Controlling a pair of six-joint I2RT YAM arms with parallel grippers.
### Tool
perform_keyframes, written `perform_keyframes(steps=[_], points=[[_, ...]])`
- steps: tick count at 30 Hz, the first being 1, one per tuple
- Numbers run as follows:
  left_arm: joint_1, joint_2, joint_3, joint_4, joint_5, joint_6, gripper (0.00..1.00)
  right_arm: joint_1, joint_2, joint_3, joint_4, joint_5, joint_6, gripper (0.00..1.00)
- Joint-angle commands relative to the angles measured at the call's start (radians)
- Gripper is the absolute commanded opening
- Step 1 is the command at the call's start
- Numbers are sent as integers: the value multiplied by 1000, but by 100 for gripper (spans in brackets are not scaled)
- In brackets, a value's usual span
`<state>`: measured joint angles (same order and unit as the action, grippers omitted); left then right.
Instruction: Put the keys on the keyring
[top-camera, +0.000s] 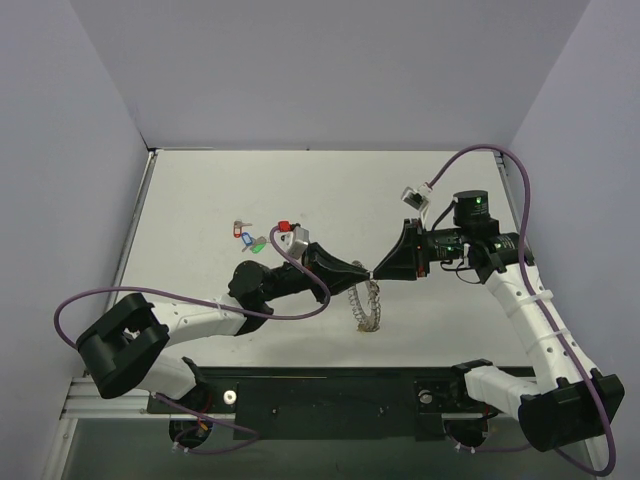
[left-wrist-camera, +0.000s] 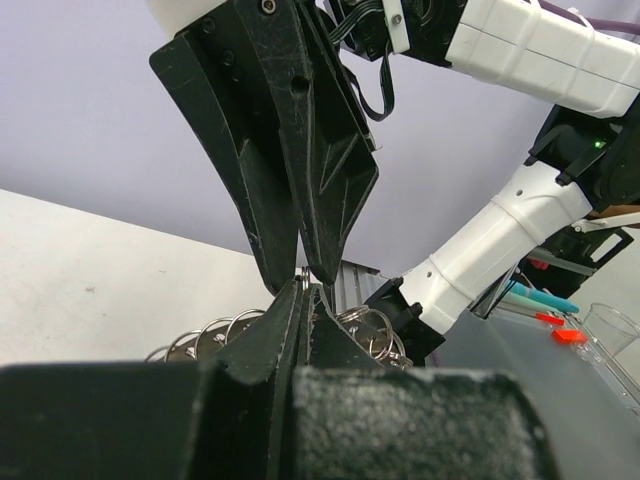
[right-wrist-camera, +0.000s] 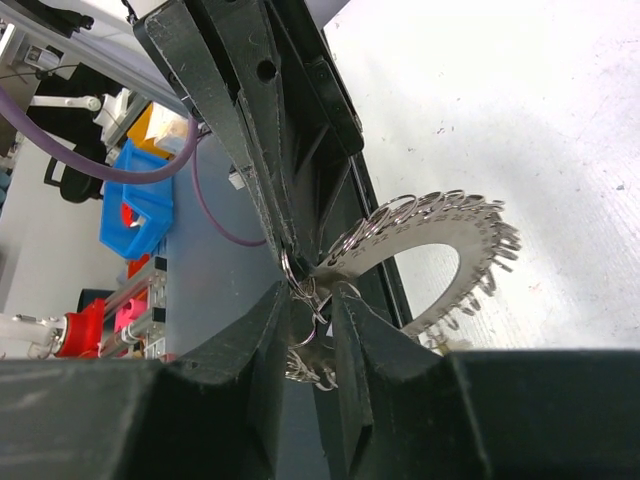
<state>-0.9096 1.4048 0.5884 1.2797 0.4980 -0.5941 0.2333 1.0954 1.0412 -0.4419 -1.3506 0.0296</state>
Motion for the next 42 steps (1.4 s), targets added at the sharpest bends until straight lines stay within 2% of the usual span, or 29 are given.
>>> perform_keyframes(steps=[1, 14, 29, 31, 36, 42], points=[[8, -15, 5, 320, 20, -19, 0, -17, 11, 33, -4, -16, -22, 20], [11, -27, -6, 322, 8, -15, 0, -9, -3, -4, 0, 2, -48, 20], [17, -41, -6, 305, 2, -7, 0, 6, -16, -49, 77, 13, 21, 23], [18, -41, 1, 303, 7, -7, 0, 12, -14, -50, 78, 15, 23, 22], [18, -43, 2, 303, 2, -4, 0, 20, -12, -72, 118, 19, 56, 10], [20, -49, -1, 303, 1, -1, 0, 18, -25, -101, 164, 34, 93, 8]])
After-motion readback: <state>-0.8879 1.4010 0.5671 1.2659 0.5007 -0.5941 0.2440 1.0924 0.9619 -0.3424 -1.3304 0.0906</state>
